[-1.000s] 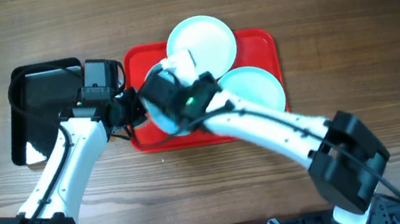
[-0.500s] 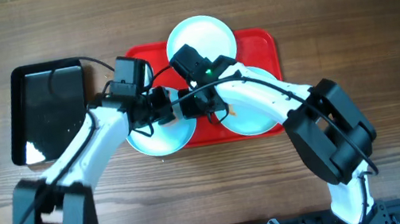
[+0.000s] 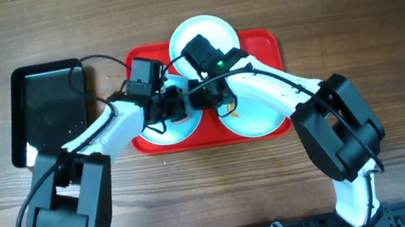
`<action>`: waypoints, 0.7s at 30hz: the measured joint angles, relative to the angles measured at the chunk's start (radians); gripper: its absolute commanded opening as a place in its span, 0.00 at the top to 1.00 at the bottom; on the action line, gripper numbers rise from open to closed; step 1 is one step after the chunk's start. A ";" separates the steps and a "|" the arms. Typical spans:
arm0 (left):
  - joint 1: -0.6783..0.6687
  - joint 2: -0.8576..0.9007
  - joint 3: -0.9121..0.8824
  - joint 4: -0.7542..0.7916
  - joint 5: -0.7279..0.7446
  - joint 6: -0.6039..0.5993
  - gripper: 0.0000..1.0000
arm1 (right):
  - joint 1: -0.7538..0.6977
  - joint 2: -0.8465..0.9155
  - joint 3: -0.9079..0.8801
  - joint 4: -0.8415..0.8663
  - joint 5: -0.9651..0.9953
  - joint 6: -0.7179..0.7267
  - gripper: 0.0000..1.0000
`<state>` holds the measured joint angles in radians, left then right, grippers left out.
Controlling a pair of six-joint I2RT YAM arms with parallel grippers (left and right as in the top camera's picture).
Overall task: Clean dirty plates on tray and stack at the side
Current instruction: 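Scrub the left plate again with the sponge in the left gripper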
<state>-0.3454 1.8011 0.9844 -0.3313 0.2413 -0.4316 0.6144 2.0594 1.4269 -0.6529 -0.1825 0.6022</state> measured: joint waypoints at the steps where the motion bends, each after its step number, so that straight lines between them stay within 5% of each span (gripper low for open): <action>1: -0.002 0.000 0.000 -0.001 -0.001 0.000 0.96 | 0.000 0.000 0.000 0.000 0.000 0.000 0.96; 9: -0.012 0.042 0.042 -0.051 -0.164 0.008 0.96 | 0.002 0.002 0.000 -0.015 0.003 0.003 0.96; 18: -0.034 0.088 0.069 -0.097 -0.661 0.021 0.96 | 0.003 0.002 0.000 -0.023 0.007 0.003 0.96; 21: -0.034 0.091 0.085 -0.187 -0.686 0.026 0.96 | 0.005 0.002 0.000 -0.023 0.008 0.003 0.96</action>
<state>-0.3798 1.8923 1.0698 -0.5186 -0.4446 -0.4061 0.6193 2.0609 1.4273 -0.6762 -0.1749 0.6056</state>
